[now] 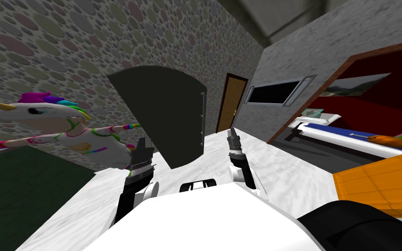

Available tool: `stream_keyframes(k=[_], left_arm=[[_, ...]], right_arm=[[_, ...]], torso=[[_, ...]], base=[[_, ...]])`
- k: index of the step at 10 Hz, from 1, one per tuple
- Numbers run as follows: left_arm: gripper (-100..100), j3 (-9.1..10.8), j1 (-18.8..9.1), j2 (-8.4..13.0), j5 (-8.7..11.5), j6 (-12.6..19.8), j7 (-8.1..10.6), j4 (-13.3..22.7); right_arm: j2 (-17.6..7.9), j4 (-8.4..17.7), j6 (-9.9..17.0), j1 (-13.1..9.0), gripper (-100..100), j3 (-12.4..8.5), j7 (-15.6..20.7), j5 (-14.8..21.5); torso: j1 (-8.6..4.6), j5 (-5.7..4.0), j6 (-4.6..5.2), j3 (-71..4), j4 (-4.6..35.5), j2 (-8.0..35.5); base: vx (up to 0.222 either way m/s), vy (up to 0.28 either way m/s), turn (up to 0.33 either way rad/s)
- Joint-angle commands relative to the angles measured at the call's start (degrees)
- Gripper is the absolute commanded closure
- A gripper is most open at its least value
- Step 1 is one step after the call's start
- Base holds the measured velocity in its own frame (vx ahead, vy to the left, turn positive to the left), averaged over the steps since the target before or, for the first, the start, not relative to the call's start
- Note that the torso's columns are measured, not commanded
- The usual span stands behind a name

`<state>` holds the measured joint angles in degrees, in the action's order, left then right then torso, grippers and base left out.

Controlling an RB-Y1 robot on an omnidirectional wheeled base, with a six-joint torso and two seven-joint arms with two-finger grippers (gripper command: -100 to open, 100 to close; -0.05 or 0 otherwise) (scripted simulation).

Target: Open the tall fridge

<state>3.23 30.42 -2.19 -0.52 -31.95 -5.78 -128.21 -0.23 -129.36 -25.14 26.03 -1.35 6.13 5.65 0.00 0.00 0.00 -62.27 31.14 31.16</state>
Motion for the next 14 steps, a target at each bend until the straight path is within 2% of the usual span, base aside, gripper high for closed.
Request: stream_keyframes(k=[1, 2, 4, 7, 10, 14], left_arm=[[0, 0.00, 0.0, 0.0, 0.0, 0.0, 0.00, 0.0], [-100, -0.04, -0.6, 2.8, -0.2, 0.4, -0.03, 0.6], [-100, -0.13, -2.1, 6.1, -0.6, 1.3, -0.11, 1.8], [-100, -0.34, -5.6, 10.3, -1.5, 3.6, -0.31, 4.8], [-100, -0.63, -10.2, 12.6, -2.9, 6.6, -0.59, 8.7], [-100, -0.98, -15.9, 13.9, -4.4, 10.2, -0.93, 13.2]], right_arm=[[0.0, 0.0, 0.0, 0.0, 0, 0.0, 0.0, 0.0], [0.0, 0.0, 0.0, 0.0, 0, 0.0, 0.0, 0.0], [0.0, 0.0, 0.0, 0.0, 0, 0.0, 0.0, 0.0], [0.0, 0.0, 0.0, 0.0, 0, 0.0, 0.0, 0.0], [0.0, 0.0, 0.0, 0.0, 0, 0.0, 0.0, 0.0], [0.0, 0.0, 0.0, 0.0, 0, 0.0, 0.0, 0.0]], torso=[[0.00, 0.00, 0.00, -8.5, 4.2, 4.2], [0.00, 0.00, 0.00, -16.9, 8.5, 8.5], [-0.02, 0.00, 0.00, -22.0, 10.9, 10.9], [-0.02, -0.01, 0.00, -22.3, 11.1, 11.1], [-0.04, -0.01, 0.00, -22.3, 11.1, 11.1], [0.06, 0.01, -0.02, -22.3, 11.2, 11.2]], base=[[0.000, 0.000, 0.000], [0.004, -0.007, -0.016], [-0.004, -0.018, -0.030], [-0.005, -0.030, -0.052], [0.002, -0.048, -0.067], [-0.008, -0.046, -0.062]])
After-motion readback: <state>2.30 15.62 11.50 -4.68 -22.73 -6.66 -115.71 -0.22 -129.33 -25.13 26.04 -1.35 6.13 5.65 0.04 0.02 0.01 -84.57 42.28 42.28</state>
